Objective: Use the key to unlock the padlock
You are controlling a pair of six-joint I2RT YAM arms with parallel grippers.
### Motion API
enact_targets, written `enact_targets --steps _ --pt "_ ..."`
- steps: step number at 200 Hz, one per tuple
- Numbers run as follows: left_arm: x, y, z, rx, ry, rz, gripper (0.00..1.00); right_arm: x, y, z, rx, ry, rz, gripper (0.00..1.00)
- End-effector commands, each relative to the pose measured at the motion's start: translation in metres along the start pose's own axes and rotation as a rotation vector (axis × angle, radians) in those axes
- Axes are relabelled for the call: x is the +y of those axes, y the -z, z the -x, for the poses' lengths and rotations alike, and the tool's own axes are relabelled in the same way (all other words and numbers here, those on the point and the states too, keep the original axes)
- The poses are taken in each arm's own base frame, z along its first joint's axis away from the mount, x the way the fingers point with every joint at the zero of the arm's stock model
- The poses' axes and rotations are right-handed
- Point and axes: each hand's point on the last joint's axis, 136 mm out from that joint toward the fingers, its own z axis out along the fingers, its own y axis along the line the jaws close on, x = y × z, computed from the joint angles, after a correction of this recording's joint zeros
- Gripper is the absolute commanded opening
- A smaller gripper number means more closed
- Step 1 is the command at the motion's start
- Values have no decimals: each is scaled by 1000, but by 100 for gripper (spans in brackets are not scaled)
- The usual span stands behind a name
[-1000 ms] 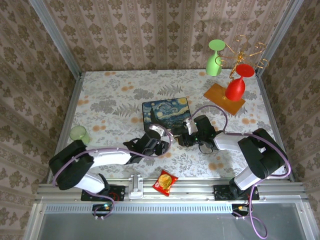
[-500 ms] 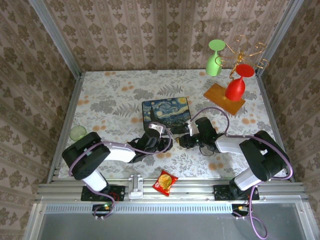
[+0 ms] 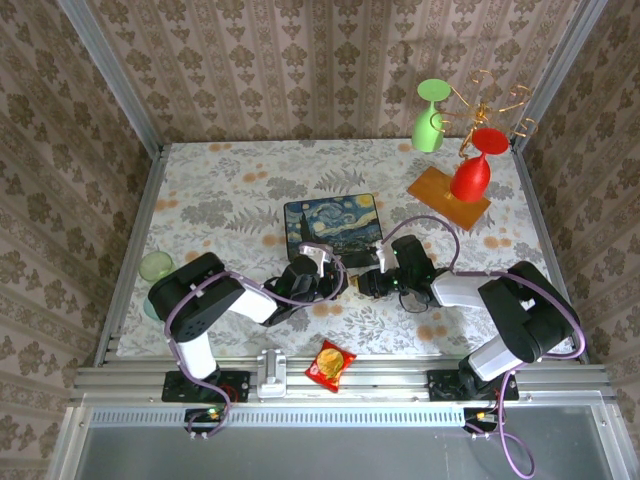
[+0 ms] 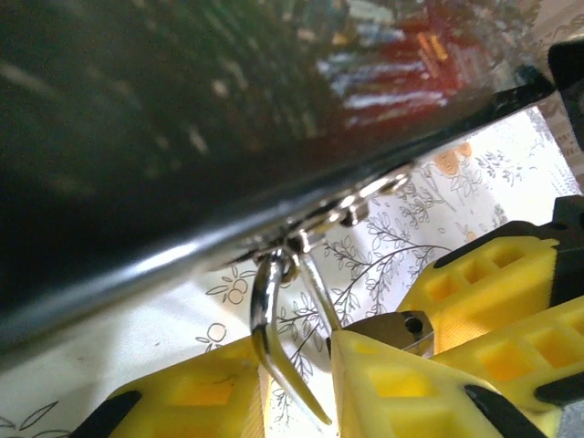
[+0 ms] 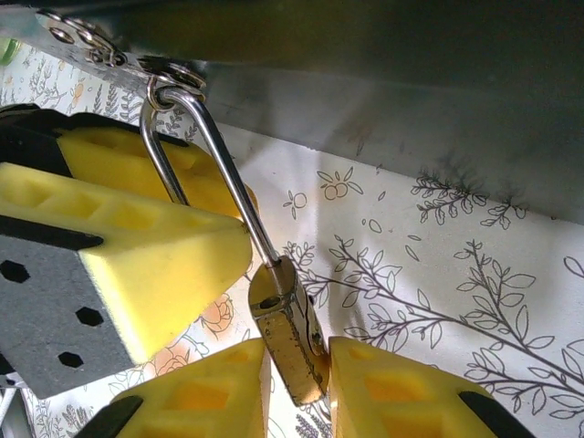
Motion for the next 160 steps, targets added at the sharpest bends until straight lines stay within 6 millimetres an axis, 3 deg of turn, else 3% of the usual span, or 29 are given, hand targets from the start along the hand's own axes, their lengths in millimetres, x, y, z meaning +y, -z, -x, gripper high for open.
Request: enact_targets --steps 1,44,89,160 --pt "-6 0 8 -32 12 -45 21 -2 -2 -8 26 -20 16 25" --pt "-7 1 8 -35 10 -56 6 -4 -8 -5 46 -14 8 36" --pt "-7 2 6 -35 17 -67 4 -5 -12 2 33 22 1 43" --pt "-5 2 5 -32 23 -63 5 2 -30 1 50 59 9 41"
